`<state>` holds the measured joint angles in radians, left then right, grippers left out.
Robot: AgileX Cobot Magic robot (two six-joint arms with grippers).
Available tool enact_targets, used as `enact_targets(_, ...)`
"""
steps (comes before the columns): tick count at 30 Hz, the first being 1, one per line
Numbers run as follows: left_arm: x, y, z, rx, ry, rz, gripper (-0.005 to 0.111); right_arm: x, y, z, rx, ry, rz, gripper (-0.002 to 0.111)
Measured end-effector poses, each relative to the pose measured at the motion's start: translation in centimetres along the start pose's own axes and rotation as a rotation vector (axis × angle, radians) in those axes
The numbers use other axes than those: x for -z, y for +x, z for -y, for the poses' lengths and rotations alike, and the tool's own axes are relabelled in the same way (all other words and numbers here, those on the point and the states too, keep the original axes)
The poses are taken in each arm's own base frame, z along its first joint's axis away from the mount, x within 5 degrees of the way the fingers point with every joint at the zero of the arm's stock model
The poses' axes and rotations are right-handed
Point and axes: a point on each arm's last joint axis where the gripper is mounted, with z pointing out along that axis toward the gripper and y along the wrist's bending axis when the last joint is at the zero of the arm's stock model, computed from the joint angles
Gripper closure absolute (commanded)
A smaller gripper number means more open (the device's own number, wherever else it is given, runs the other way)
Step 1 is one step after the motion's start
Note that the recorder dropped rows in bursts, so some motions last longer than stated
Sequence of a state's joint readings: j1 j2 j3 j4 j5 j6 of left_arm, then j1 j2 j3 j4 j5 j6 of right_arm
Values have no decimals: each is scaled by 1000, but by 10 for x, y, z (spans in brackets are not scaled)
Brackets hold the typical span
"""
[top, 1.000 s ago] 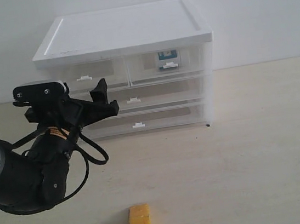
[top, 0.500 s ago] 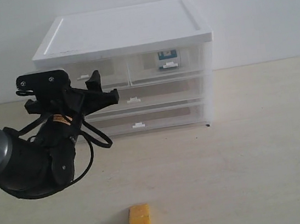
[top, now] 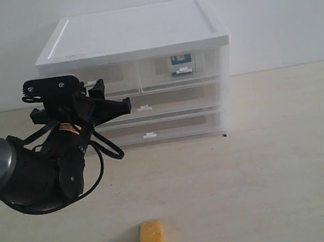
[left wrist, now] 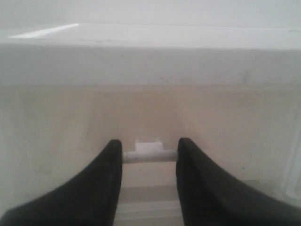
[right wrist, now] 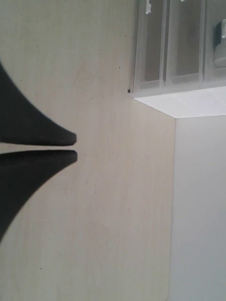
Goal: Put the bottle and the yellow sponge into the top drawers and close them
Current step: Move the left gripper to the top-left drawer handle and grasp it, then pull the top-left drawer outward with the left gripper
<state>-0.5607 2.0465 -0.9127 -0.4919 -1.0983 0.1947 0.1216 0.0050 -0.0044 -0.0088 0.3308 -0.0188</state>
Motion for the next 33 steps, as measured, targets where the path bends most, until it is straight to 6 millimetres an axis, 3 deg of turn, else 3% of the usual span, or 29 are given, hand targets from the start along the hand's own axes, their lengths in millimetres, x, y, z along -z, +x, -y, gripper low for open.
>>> enact_targets(11, 34, -8, 10, 7, -1, -37, 103, 0, 0, 0, 0, 0, 0, 107)
enact_targets(22, 86, -10, 11, 0, 23, -79, 103, 0, 0, 0, 0, 0, 0, 107)
enact_targets(33, 100, -3, 4, 4, 20, -111, 98, 0, 0, 0, 0, 0, 0, 107)
